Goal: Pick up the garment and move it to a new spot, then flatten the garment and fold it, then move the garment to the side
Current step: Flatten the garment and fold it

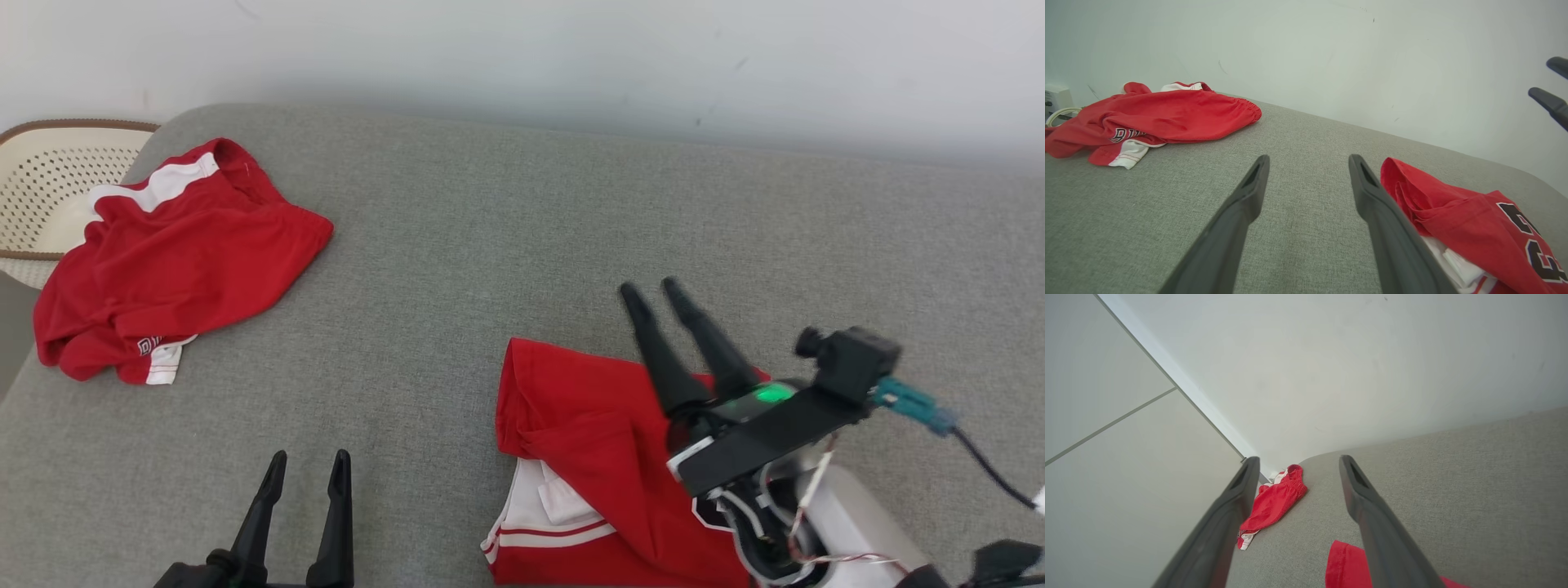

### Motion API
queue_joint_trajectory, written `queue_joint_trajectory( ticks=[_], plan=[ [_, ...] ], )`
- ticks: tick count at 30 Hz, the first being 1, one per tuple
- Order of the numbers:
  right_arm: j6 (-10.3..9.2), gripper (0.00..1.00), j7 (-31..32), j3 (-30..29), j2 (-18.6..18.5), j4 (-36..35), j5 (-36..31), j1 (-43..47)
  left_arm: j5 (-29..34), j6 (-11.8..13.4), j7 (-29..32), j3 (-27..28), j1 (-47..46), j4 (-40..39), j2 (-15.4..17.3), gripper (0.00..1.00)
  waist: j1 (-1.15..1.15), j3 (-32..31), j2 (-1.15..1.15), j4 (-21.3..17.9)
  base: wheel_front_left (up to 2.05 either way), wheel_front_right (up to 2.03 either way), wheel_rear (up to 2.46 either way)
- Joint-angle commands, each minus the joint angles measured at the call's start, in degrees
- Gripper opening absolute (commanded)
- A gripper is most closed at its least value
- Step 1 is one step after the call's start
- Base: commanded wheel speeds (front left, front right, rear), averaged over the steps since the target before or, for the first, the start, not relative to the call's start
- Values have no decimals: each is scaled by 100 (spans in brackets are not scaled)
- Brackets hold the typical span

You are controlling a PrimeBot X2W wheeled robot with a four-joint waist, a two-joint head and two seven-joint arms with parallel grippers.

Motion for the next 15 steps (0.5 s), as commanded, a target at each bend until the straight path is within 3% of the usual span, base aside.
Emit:
queue_joint_trajectory(
  ticks=[1,10,15],
  plan=[
    [2,100,-87,-80,-111,-47,-39,-37,-13,14,-26,14,54,-12,0,100,0,-1,0,-35,0,0,0],
    [2,100,-373,-808,-659,202,-776,290,-23,3,-26,81,96,-64,1,100,0,18,0,-74,0,0,0],
    [2,100,-496,-1121,-637,518,-1261,576,-33,14,-26,144,103,-83,1,100,0,72,0,-100,0,0,0]
  ],
)
